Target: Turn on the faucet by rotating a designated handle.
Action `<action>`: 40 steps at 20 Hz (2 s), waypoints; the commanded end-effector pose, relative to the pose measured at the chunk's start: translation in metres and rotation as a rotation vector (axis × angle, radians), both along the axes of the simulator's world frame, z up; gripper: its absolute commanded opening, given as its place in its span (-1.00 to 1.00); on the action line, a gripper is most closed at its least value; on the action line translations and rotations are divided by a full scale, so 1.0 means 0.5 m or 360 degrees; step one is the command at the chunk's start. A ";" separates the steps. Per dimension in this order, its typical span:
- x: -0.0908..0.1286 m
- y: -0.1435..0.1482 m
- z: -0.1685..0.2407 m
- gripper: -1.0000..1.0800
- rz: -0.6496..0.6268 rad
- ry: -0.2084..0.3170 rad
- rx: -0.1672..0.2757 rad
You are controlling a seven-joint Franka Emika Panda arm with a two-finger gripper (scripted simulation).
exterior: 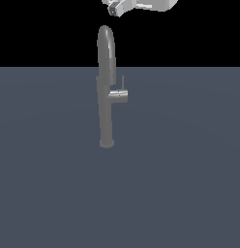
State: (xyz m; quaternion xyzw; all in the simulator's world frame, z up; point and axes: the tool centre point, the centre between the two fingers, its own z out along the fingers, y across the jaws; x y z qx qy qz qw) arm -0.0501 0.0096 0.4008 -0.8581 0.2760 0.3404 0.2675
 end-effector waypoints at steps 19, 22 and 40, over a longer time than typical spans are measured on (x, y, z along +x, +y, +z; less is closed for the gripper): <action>0.179 -0.025 -0.219 -1.00 -0.0605 0.0701 0.0590; 0.192 -0.026 -0.250 -1.00 -0.0676 0.0782 0.0657; 0.201 -0.023 -0.303 -1.00 -0.0805 0.0928 0.0778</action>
